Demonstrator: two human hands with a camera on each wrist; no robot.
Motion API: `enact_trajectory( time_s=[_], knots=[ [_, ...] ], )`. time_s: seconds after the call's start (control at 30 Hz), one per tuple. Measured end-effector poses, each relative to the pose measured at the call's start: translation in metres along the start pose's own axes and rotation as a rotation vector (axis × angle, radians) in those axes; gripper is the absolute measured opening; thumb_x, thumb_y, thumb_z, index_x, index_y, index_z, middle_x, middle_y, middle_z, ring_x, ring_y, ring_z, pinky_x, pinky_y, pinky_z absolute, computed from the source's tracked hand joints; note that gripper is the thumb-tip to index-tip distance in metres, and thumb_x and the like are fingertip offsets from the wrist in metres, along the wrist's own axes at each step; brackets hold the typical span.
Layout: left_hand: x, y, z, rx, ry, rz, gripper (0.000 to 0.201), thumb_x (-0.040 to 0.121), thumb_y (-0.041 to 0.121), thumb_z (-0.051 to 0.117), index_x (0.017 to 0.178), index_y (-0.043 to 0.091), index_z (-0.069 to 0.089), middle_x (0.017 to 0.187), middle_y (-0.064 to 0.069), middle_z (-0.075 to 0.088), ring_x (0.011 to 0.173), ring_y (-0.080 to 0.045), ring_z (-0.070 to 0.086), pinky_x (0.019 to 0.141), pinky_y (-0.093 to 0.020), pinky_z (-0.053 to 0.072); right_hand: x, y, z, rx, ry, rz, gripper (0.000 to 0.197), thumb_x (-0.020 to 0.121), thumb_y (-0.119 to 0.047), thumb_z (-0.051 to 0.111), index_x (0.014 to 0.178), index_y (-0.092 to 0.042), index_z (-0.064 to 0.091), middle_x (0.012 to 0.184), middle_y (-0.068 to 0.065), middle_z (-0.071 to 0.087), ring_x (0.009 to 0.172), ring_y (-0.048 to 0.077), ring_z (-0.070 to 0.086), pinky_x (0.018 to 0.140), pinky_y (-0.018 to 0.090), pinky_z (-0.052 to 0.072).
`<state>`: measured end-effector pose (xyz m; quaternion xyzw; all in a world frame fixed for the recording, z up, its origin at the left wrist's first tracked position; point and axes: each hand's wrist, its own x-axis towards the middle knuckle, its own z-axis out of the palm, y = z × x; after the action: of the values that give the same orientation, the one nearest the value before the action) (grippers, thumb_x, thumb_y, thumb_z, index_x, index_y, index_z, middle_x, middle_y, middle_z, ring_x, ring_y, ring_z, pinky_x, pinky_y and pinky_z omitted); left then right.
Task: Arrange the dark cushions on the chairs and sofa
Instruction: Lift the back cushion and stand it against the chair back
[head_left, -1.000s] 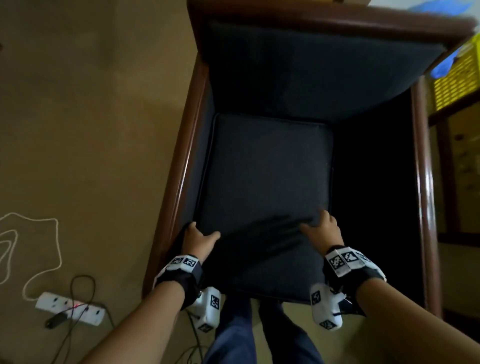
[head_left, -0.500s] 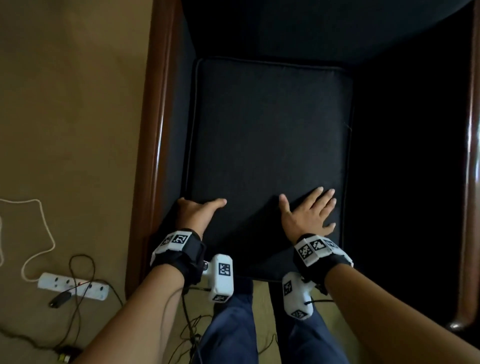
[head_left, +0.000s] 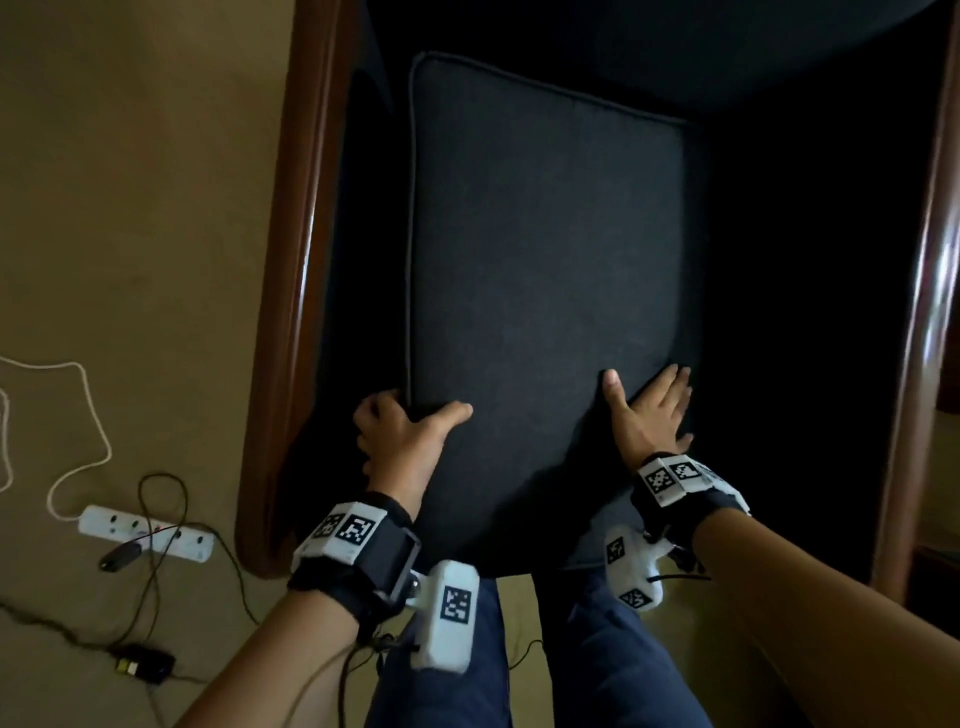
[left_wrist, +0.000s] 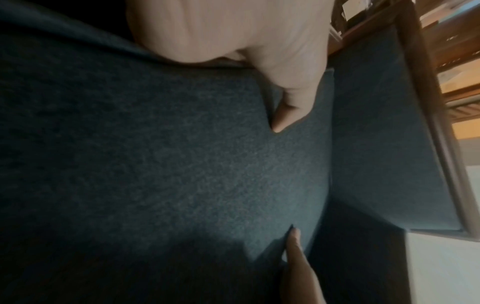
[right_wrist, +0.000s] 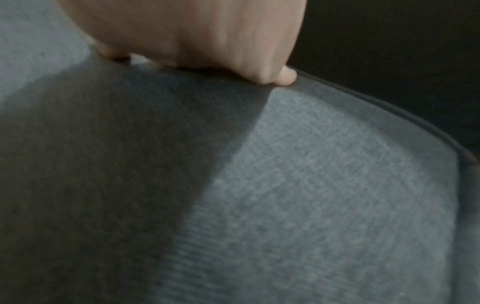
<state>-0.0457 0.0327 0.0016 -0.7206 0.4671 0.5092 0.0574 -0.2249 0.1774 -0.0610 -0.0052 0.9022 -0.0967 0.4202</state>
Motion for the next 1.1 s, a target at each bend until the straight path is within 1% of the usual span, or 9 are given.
enact_trajectory(
  time_s=[0.13, 0.2, 0.37, 0.47, 0.57, 0.67, 0.8, 0.97, 1.1],
  knots=[
    [0.006, -0.002, -0.004, -0.195, -0.146, -0.045, 0.061, 0.073, 0.012, 0.079, 0.121, 0.012, 0.041, 0.116, -0.009, 0.059, 0.094, -0.017, 0.061, 0.075, -0.033, 0.051, 0.001, -0.001, 0.004, -0.014, 0.012, -0.01, 0.096, 0.088, -0.071, 0.034, 0.154, -0.017, -0.011, 0.162, -0.003, -0.02, 0.15, 0.017, -0.014, 0.117, 0.061, -0.001],
    [0.006, -0.002, -0.008, -0.198, -0.185, -0.013, 0.063, 0.075, 0.002, 0.078, 0.12, 0.014, 0.035, 0.109, -0.005, 0.06, 0.088, -0.012, 0.061, 0.072, -0.03, 0.05, 0.001, -0.001, 0.004, -0.005, 0.018, -0.02, 0.096, 0.088, -0.071, 0.034, 0.154, -0.016, -0.01, 0.162, -0.002, -0.018, 0.15, 0.018, -0.013, 0.116, 0.061, 0.0],
    [-0.026, 0.007, -0.015, -0.094, -0.231, 0.116, 0.103, 0.038, 0.042, 0.09, 0.121, 0.025, 0.029, 0.121, 0.004, 0.054, 0.112, -0.018, 0.059, 0.099, -0.043, 0.05, -0.001, 0.008, -0.03, 0.041, 0.023, -0.061, 0.095, 0.089, -0.068, 0.041, 0.155, -0.01, 0.005, 0.164, 0.007, 0.0, 0.151, 0.024, 0.004, 0.121, 0.05, 0.009],
    [-0.055, 0.02, -0.021, 0.049, -0.281, 0.23, 0.109, 0.032, 0.061, 0.084, 0.119, 0.033, 0.026, 0.131, 0.006, 0.047, 0.124, -0.019, 0.05, 0.109, -0.048, 0.041, -0.012, -0.001, -0.068, 0.151, -0.006, -0.085, 0.09, 0.081, -0.064, 0.057, 0.144, -0.004, 0.035, 0.15, 0.017, 0.04, 0.137, 0.033, 0.04, 0.114, 0.041, 0.033],
    [-0.087, 0.036, -0.024, 0.192, -0.346, 0.318, 0.113, 0.037, 0.065, 0.079, 0.13, 0.028, 0.026, 0.141, 0.001, 0.038, 0.13, -0.02, 0.042, 0.112, -0.049, 0.035, -0.049, -0.031, -0.111, 0.087, 0.061, -0.398, 0.067, 0.088, -0.032, 0.068, 0.143, -0.008, 0.039, 0.145, 0.014, 0.046, 0.132, 0.029, 0.047, 0.1, 0.022, 0.034],
    [-0.117, 0.052, -0.021, 0.274, -0.366, 0.406, 0.116, 0.041, 0.064, 0.079, 0.136, 0.023, 0.027, 0.142, -0.002, 0.041, 0.129, -0.022, 0.046, 0.109, -0.045, 0.04, -0.1, -0.073, -0.151, -0.122, 0.034, -0.896, 0.076, 0.081, -0.023, 0.072, 0.147, -0.015, 0.034, 0.151, 0.011, 0.037, 0.139, 0.028, 0.035, 0.113, 0.03, 0.028],
    [-0.146, 0.063, -0.007, 0.279, -0.385, 0.486, 0.115, 0.048, 0.056, 0.088, 0.138, 0.022, 0.025, 0.144, -0.003, 0.041, 0.13, -0.021, 0.046, 0.108, -0.041, 0.042, -0.141, -0.119, -0.188, -0.773, -0.097, -1.325, 0.098, 0.065, -0.042, 0.062, 0.153, -0.028, 0.02, 0.162, 0.013, 0.005, 0.148, 0.038, 0.003, 0.117, 0.051, 0.014],
    [-0.166, 0.064, 0.019, 0.087, -0.383, 0.442, 0.135, 0.036, 0.065, 0.085, 0.146, 0.031, 0.015, 0.151, -0.004, 0.031, 0.139, -0.018, 0.037, 0.114, -0.042, 0.038, -0.138, -0.149, -0.196, -1.699, -0.087, -1.32, 0.111, 0.071, -0.045, 0.073, 0.154, -0.037, 0.0, 0.162, 0.004, -0.021, 0.147, 0.034, -0.022, 0.119, 0.056, 0.0],
    [-0.174, 0.072, 0.033, 0.415, -0.382, 0.369, 0.148, 0.05, 0.065, 0.086, 0.154, 0.019, -0.008, 0.158, -0.014, 0.007, 0.147, -0.031, 0.016, 0.118, -0.045, 0.028, -0.131, -0.161, -0.197, -1.834, -0.125, -1.304, 0.111, 0.068, -0.039, 0.079, 0.151, -0.041, 0.006, 0.164, 0.0, -0.004, 0.149, 0.031, -0.013, 0.118, 0.059, 0.004]
  ],
)
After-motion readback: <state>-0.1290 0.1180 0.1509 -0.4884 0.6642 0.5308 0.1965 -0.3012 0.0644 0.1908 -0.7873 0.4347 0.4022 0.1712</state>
